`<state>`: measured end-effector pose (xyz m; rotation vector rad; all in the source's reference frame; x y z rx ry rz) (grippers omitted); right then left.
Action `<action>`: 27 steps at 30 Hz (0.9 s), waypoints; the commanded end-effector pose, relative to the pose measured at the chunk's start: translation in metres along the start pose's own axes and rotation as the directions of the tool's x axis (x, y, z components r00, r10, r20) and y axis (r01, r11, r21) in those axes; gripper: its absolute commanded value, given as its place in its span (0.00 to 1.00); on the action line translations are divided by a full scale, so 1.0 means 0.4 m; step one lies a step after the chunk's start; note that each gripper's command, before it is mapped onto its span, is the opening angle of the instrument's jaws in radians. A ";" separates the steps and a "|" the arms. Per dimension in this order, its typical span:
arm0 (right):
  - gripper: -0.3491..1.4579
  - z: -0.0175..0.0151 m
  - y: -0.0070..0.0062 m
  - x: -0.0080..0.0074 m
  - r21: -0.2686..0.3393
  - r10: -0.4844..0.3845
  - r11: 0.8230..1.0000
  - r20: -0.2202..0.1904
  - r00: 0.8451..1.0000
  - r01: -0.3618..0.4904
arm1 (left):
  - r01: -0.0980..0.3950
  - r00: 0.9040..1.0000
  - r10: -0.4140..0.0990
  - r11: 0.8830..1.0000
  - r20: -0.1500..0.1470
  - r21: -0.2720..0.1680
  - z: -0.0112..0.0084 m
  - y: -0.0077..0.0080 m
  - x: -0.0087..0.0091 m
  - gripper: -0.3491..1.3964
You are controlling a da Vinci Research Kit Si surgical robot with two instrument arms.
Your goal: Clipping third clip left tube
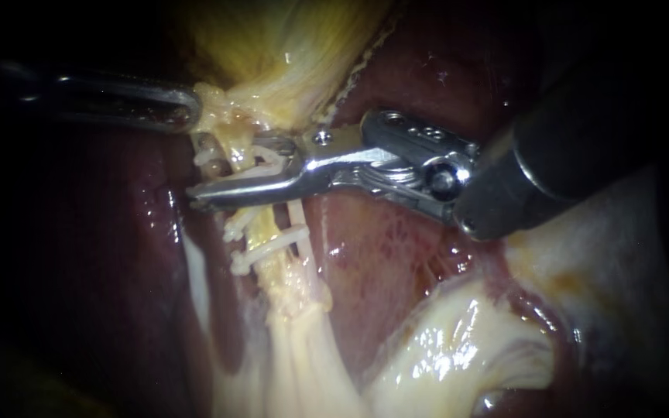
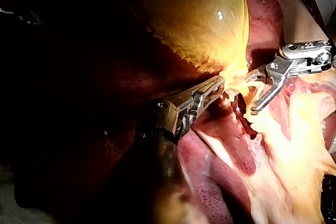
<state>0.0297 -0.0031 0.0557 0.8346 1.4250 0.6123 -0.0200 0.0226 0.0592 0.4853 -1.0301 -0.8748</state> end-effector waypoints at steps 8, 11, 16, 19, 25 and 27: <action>0.39 -0.0010 -0.0024 0.0017 0.039 0.033 0.999 0.010 0.999 -0.033 | 0.000 1.000 0.000 1.000 0.000 0.000 0.0000 0.0001 0.0001 0.00; 0.32 -0.0020 -0.0029 0.0021 0.041 0.046 0.998 0.011 0.999 -0.046 | 0.000 1.000 0.000 1.000 0.000 0.000 -0.0001 0.0001 0.0001 0.00; 0.18 -0.0027 -0.0032 0.0023 0.041 0.088 0.995 0.013 0.996 -0.088 | -0.001 1.000 0.001 1.000 0.000 0.001 0.0000 0.0002 0.0001 0.00; 0.07 -0.0027 -0.0032 0.0022 0.040 0.129 0.991 0.015 0.992 -0.129 | -0.001 1.000 0.001 1.000 0.000 0.001 0.0000 0.0002 0.0001 0.00; 0.00 -0.0037 -0.0037 0.0014 0.043 0.209 0.977 0.018 0.978 -0.209 | -0.001 1.000 0.001 1.000 0.000 0.001 0.0000 0.0003 0.0001 0.00; 0.00 -0.0039 -0.0036 0.0014 0.042 0.209 0.977 0.018 0.978 -0.209 | -0.001 1.000 0.001 1.000 0.000 0.001 0.0000 0.0002 0.0001 0.00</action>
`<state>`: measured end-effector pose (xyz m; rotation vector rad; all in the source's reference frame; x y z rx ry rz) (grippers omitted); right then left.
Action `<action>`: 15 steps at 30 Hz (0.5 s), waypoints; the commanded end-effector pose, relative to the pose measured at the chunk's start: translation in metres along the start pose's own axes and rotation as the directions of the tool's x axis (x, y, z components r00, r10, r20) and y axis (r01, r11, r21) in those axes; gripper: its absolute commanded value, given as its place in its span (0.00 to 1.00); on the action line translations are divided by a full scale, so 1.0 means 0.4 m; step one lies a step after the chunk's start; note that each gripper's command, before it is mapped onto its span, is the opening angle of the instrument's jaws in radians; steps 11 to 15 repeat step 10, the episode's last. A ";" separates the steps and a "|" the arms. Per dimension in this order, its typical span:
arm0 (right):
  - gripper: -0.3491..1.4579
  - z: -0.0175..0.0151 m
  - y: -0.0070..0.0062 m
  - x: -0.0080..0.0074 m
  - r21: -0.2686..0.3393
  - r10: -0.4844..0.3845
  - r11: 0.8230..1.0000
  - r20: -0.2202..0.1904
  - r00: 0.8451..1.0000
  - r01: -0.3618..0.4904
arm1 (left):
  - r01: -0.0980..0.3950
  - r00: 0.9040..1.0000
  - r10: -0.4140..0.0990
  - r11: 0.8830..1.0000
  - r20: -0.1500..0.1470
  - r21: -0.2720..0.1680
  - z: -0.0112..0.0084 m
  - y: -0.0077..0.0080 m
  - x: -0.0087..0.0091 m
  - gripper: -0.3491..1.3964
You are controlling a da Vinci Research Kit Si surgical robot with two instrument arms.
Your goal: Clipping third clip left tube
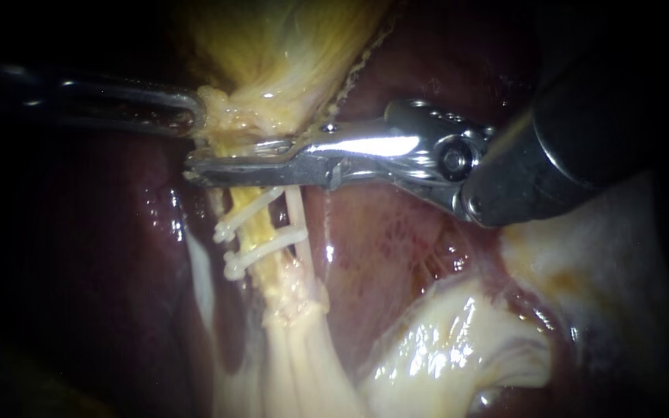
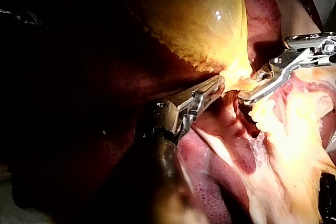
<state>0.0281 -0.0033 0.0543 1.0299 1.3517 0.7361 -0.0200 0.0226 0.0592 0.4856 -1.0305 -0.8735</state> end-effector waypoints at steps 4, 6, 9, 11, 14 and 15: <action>0.00 -0.0001 0.0002 0.0000 0.001 0.000 1.000 0.001 1.000 0.000 | 0.000 1.000 0.000 1.000 0.000 0.000 0.0000 0.0000 0.0000 0.00; 0.00 -0.0002 0.0004 -0.0002 0.001 -0.001 1.000 0.001 1.000 0.001 | 0.000 1.000 0.000 1.000 0.000 0.000 0.0000 0.0000 0.0000 0.00; 0.00 -0.0003 0.0007 -0.0004 0.001 0.004 1.000 0.001 1.000 -0.004 | 0.000 1.000 0.000 1.000 0.000 0.000 0.0000 0.0000 0.0000 0.00; 0.00 -0.0004 0.0008 -0.0005 0.001 0.004 1.000 0.001 1.000 -0.004 | 0.000 1.000 0.000 1.000 0.000 0.000 0.0000 0.0000 0.0000 0.00; 0.00 -0.0004 0.0008 -0.0005 0.001 0.004 1.000 0.001 1.000 -0.004 | 0.000 1.000 0.000 1.000 0.000 0.000 0.0000 0.0000 0.0000 0.00; 0.00 -0.0004 0.0008 -0.0005 0.001 0.004 1.000 0.001 1.000 -0.004 | 0.000 1.000 0.000 1.000 0.000 0.000 0.0000 0.0000 0.0000 0.00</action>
